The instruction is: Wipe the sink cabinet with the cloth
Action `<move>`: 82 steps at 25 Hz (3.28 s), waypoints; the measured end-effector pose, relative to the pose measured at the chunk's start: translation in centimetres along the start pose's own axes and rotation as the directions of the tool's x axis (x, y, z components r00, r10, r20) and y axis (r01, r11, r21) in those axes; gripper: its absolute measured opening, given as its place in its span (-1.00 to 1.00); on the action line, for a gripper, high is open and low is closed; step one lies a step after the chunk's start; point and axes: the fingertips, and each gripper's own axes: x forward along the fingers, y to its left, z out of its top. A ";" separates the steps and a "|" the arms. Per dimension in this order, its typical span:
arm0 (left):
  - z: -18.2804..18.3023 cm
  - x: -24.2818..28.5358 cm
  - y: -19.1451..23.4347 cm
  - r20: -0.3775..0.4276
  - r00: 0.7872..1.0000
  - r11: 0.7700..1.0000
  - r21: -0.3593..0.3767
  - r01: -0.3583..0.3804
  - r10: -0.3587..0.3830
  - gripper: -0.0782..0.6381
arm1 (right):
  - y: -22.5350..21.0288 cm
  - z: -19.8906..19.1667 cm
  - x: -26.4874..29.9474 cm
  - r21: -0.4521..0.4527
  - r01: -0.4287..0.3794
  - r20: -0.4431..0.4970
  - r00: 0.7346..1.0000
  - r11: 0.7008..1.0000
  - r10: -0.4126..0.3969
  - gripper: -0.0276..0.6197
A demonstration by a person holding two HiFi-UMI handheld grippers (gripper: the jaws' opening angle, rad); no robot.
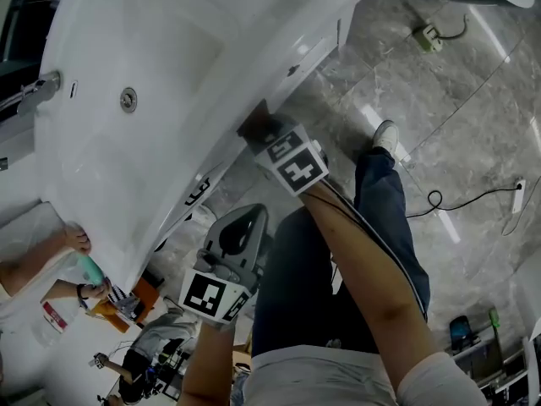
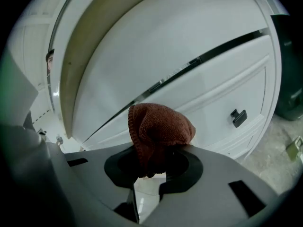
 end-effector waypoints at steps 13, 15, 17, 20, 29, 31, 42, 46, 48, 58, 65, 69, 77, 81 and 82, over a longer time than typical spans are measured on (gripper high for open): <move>-0.4 1.0 -2.2 0.024 1.000 0.999 -0.038 -0.014 0.015 -0.75 | -0.8 1.4 -2.0 0.029 -0.075 -0.009 0.997 0.997 0.076 -0.64; 0.1 1.4 -2.4 0.033 0.999 0.998 -0.044 -0.038 0.039 -0.75 | -1.5 2.0 -2.6 0.062 -0.093 0.011 0.996 0.994 0.093 -0.64; 0.5 1.9 -2.6 0.039 0.997 0.996 -0.065 -0.067 0.070 -0.75 | -2.5 2.6 -3.3 0.080 -0.107 0.026 0.994 0.991 0.106 -0.64; 1.0 2.5 -3.2 0.048 0.992 0.990 -0.093 -0.110 0.115 -0.75 | -4.4 3.6 -4.5 0.120 -0.123 0.051 0.992 0.985 0.118 -0.64; 3.3 5.9 -6.8 0.084 0.972 0.963 -0.178 -0.200 0.218 -0.75 | -11.9 6.6 -8.3 0.144 -0.154 0.063 0.987 0.978 0.146 -0.64; 3.4 6.5 -7.4 0.083 0.968 0.956 -0.195 -0.219 0.238 -0.75 | -13.5 7.2 -8.9 0.138 -0.147 0.060 0.988 0.979 0.140 -0.64; 4.2 8.8 -8.5 0.102 0.948 0.921 -0.287 -0.263 0.302 -0.75 | -18.5 8.2 -10.4 0.147 -0.130 0.027 0.992 0.981 0.127 -0.64; 3.7 8.5 -7.6 0.111 0.941 0.913 -0.303 -0.273 0.319 -0.75 | -19.7 7.9 -9.8 0.168 -0.111 0.007 0.994 0.980 0.112 -0.64; 3.2 8.1 -7.1 0.112 0.938 0.907 -0.314 -0.280 0.328 -0.75 | -20.1 7.6 -9.3 0.185 -0.108 0.003 0.994 0.977 0.109 -0.64; 1.0 7.4 -5.0 0.111 0.922 0.891 -0.323 -0.319 0.370 -0.75 | -23.9 3.1 -5.7 0.198 -0.032 -0.109 0.993 0.980 0.054 -0.64; 0.2 7.8 -4.3 0.129 0.908 0.876 -0.346 -0.335 0.398 -0.75 | -25.8 0.4 -3.6 0.158 -0.004 -0.192 0.981 0.988 0.035 -0.64; -0.5 7.6 -4.4 0.138 0.906 0.868 -0.374 -0.326 0.400 -0.75 | -25.9 0.1 -3.2 0.141 -0.003 -0.189 0.982 0.990 0.030 -0.64; -1.8 5.9 -3.9 0.161 0.900 0.855 -0.414 -0.312 0.406 -0.75 | -23.2 -1.5 -1.5 0.089 -0.031 -0.179 0.983 0.996 0.046 -0.64; -2.5 4.3 -3.5 0.172 0.892 0.852 -0.414 -0.320 0.418 -0.75 | -20.7 -2.9 -0.2 0.037 -0.050 -0.207 0.977 0.998 0.057 -0.64; -2.9 3.9 -3.3 0.174 0.890 0.851 -0.413 -0.323 0.422 -0.75 | -20.1 -3.3 0.1 0.032 -0.052 -0.213 0.975 0.998 0.058 -0.64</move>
